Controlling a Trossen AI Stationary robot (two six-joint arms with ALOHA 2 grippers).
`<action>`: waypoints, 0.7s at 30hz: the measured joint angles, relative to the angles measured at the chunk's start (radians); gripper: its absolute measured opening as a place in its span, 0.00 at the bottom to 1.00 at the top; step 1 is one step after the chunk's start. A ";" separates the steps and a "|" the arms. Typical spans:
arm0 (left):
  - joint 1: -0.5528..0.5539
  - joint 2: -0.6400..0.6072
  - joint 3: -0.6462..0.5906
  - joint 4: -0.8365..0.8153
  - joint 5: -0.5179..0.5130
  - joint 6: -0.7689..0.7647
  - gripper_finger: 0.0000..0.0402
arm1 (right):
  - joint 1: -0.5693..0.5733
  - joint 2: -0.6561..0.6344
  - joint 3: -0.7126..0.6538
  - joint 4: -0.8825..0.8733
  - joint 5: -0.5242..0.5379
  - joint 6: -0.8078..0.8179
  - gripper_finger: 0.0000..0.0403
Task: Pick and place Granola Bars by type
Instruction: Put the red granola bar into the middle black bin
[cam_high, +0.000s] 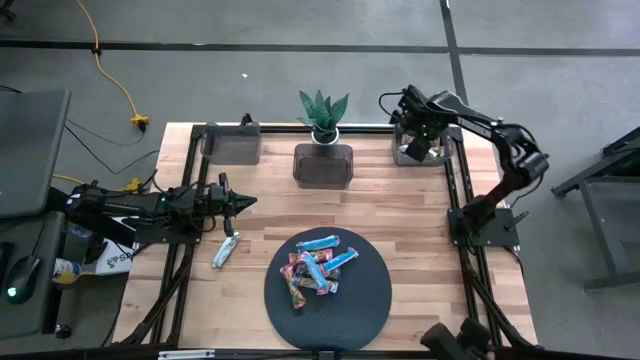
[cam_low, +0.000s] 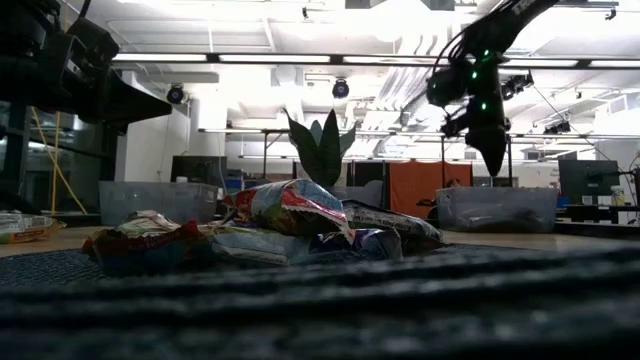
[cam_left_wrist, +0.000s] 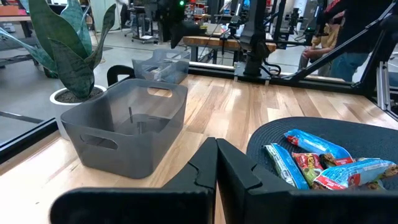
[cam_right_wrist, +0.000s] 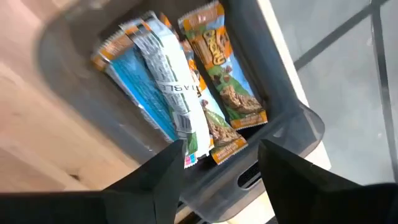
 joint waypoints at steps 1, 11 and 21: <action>0.000 0.000 0.000 0.000 0.000 0.000 0.00 | 0.004 -0.018 0.000 0.000 -0.011 0.005 0.46; 0.000 0.000 0.000 0.000 0.000 0.000 0.00 | 0.072 -0.215 0.000 -0.004 -0.150 0.116 0.45; 0.000 0.000 0.000 0.000 0.000 0.000 0.00 | 0.178 -0.413 0.000 0.109 -0.297 0.248 0.46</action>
